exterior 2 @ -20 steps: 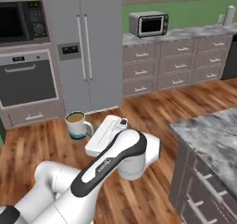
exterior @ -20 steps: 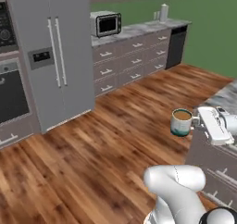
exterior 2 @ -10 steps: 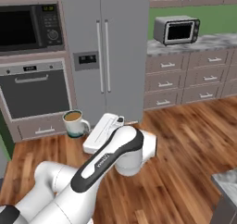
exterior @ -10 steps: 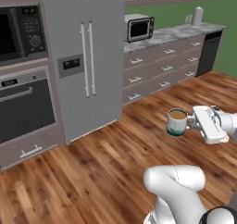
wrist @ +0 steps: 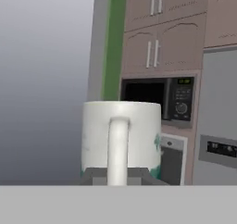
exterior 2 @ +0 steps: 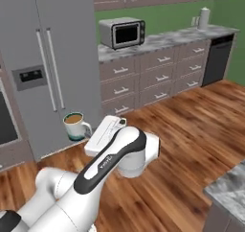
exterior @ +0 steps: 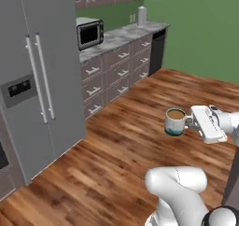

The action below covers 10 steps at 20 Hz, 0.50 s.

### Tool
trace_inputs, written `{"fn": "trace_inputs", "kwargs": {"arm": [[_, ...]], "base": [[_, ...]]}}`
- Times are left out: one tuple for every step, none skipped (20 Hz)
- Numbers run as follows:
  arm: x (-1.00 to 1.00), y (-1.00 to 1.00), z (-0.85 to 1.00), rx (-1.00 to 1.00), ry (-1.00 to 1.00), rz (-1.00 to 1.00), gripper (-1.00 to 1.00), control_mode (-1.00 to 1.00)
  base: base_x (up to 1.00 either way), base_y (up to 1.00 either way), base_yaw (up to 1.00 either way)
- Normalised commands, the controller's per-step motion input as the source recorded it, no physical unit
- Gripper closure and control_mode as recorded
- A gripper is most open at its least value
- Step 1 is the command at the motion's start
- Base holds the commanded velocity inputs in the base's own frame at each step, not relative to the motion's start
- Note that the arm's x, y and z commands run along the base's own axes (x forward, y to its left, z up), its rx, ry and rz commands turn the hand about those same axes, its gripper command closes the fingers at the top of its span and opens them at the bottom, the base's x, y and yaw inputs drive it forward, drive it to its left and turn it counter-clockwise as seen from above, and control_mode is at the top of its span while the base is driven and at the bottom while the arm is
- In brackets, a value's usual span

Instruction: Pick up the brewed coffee from the coffee machine and place it next to the breakfast plate on the dining counter.

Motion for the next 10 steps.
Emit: {"fn": "trace_inputs", "kwargs": {"arm": [[0.00,0.00,0.00,0.00,0.00,0.00,1.00,1.00],[0.00,0.00,0.00,0.00,0.00,0.00,1.00,1.00],[0.00,0.00,0.00,0.00,0.00,0.00,1.00,1.00],[0.00,0.00,0.00,0.00,0.00,0.00,1.00,1.00],[0.00,0.00,0.00,0.00,0.00,0.00,1.00,1.00],[0.00,0.00,0.00,0.00,0.00,0.00,1.00,1.00],[0.00,0.00,0.00,0.00,0.00,0.00,1.00,1.00],[0.00,0.00,0.00,0.00,0.00,0.00,1.00,1.00],[0.00,0.00,0.00,0.00,0.00,0.00,1.00,1.00],[0.00,0.00,0.00,0.00,0.00,0.00,1.00,1.00]], "base": [[0.86,0.00,-0.51],[0.87,0.03,-0.51],[0.88,0.06,-0.51],[0.89,0.11,-0.51],[0.89,0.17,-0.51],[0.94,0.19,-0.51],[0.96,0.20,-0.50],[1.00,0.19,-0.48],[1.00,0.19,-0.46],[1.00,0.17,-0.43]]}}
